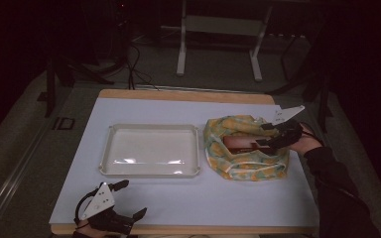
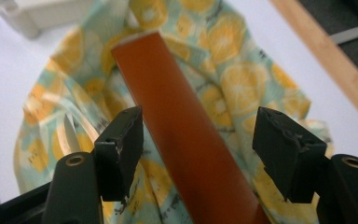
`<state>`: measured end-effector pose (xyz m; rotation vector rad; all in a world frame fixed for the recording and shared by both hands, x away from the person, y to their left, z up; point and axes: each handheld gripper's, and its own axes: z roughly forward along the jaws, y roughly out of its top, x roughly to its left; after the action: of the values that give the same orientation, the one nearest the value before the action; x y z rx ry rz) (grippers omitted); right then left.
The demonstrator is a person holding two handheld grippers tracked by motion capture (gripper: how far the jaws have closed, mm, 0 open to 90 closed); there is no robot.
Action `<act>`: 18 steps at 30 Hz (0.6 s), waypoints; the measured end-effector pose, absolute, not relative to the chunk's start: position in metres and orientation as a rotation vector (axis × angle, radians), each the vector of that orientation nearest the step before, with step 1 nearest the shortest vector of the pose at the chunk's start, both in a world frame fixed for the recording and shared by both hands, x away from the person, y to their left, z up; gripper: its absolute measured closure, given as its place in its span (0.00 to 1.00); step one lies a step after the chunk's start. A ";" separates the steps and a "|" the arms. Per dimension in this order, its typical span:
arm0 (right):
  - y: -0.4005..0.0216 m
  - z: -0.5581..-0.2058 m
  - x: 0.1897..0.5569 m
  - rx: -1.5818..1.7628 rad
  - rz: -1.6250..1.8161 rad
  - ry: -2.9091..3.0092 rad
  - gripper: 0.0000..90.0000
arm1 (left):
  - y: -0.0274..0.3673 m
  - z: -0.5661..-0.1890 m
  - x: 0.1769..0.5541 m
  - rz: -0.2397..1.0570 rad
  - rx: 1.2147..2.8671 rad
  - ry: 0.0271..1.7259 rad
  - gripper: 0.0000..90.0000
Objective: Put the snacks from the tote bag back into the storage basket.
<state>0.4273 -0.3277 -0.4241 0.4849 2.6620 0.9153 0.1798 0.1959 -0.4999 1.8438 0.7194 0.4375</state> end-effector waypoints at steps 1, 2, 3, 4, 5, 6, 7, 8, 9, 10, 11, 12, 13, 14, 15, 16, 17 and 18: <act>-0.327 -0.427 0.429 0.484 0.902 2.674 0.36 | 0.196 -0.500 0.180 0.437 1.844 0.719 0.00; -0.326 -0.429 0.430 0.487 0.878 2.680 0.35 | 0.196 -0.500 0.180 0.436 1.844 0.721 0.00; -0.326 -0.432 0.431 0.489 0.863 2.687 0.34 | 0.196 -0.500 0.180 0.436 1.844 0.721 0.00; -0.326 -0.435 0.433 0.493 0.849 2.699 0.33 | 0.196 -0.500 0.180 0.435 1.845 0.721 0.00; -0.325 -0.437 0.433 0.498 0.828 2.708 0.32 | 0.196 -0.500 0.180 0.435 1.846 0.724 0.00; -0.325 -0.437 0.433 0.498 0.828 2.708 0.32 | 0.196 -0.500 0.180 0.435 1.846 0.724 0.00; -0.324 -0.442 0.436 0.497 0.784 2.727 0.31 | 0.196 -0.500 0.180 0.434 1.847 0.721 0.00; -0.324 -0.444 0.436 0.493 0.767 2.727 0.31 | 0.196 -0.500 0.180 0.433 1.849 0.720 0.00; -0.324 -0.446 0.437 0.495 0.744 2.733 0.31 | 0.196 -0.500 0.180 0.432 1.850 0.719 0.00; -0.323 -0.448 0.438 0.489 0.733 2.744 0.31 | 0.196 -0.500 0.180 0.432 1.850 0.719 0.00; -0.323 -0.449 0.439 0.484 0.718 2.748 0.31 | 0.196 -0.500 0.180 0.431 1.852 0.717 0.00; -0.322 -0.451 0.440 0.484 0.705 2.753 0.31 | 0.196 -0.501 0.180 0.429 1.856 0.716 0.00; -0.321 -0.453 0.440 0.480 0.690 2.760 0.31 | 0.195 -0.501 0.180 0.428 1.857 0.715 0.00; -0.321 -0.455 0.441 0.477 0.673 2.756 0.31 | 0.195 -0.501 0.180 0.427 1.857 0.714 0.00; -0.321 -0.455 0.441 0.477 0.673 2.756 0.31 | 0.195 -0.501 0.180 0.427 1.857 0.714 0.00; -0.319 -0.458 0.443 0.475 0.644 2.758 0.31 | 0.195 -0.501 0.180 0.426 1.858 0.714 0.00; -0.319 -0.459 0.443 0.468 0.634 2.754 0.30 | 0.195 -0.501 0.180 0.424 1.857 0.712 0.00; -0.318 -0.460 0.444 0.464 0.616 2.760 0.30 | 0.195 -0.501 0.180 0.422 1.857 0.711 0.00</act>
<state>0.4442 -0.3180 -0.4595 0.4639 2.7599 0.6157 0.1801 0.1953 -0.5011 1.8570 0.7115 0.4219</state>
